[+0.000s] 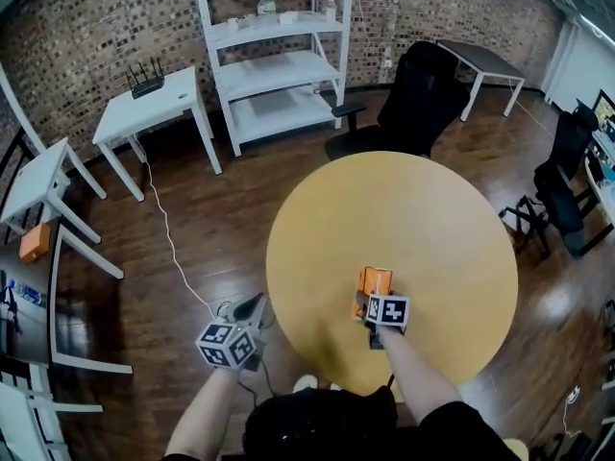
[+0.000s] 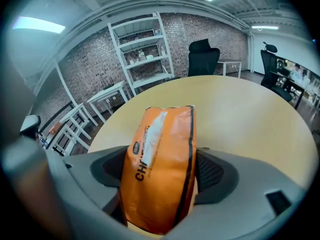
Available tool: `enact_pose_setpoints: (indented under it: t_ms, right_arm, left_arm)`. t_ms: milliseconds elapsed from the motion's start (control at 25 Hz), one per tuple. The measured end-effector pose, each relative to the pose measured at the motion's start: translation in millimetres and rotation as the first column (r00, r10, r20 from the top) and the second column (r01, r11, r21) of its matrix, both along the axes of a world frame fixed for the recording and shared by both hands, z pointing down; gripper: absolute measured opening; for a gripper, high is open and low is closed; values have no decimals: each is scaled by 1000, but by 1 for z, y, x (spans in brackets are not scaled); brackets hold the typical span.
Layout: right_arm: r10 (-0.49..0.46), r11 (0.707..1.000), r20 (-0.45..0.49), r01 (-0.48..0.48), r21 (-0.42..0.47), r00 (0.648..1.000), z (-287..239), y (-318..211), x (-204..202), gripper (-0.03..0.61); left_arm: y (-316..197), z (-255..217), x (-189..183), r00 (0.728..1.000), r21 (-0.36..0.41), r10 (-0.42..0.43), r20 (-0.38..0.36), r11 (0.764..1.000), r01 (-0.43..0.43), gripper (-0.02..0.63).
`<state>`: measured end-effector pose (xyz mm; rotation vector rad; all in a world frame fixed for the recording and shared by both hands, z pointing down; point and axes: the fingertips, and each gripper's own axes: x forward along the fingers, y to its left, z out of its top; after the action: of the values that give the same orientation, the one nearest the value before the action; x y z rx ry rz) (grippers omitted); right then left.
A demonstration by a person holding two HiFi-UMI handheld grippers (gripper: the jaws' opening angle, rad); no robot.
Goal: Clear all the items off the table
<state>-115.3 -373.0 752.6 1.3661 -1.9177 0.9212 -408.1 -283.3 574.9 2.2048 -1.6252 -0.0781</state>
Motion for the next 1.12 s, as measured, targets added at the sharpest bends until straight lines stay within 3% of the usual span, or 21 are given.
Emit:
enact_pose_setpoints:
  t_ms: [520, 720, 880, 960, 1120]
  right_arm:
    - [-82, 995, 19, 82, -50, 996, 17, -6, -25, 437]
    - [-45, 999, 34, 44, 18, 998, -7, -9, -27, 437]
    - [30, 995, 121, -41, 90, 992, -41, -13, -19, 437]
    - [45, 976, 170, -80, 201, 984, -73, -15, -16, 437]
    - [17, 867, 216, -122, 483, 976, -152, -8, -2, 393]
  left_arm:
    - [-4, 11, -4, 999, -70, -36, 24, 997, 37, 0]
    - [-14, 0, 4, 1000, -48, 11, 16, 999, -10, 0]
    - [-29, -9, 16, 998, -13, 70, 2, 997, -70, 0]
    - [-38, -16, 22, 995, 14, 98, -6, 995, -98, 0]
    - [-52, -37, 42, 989, 96, 146, -17, 985, -144, 0]
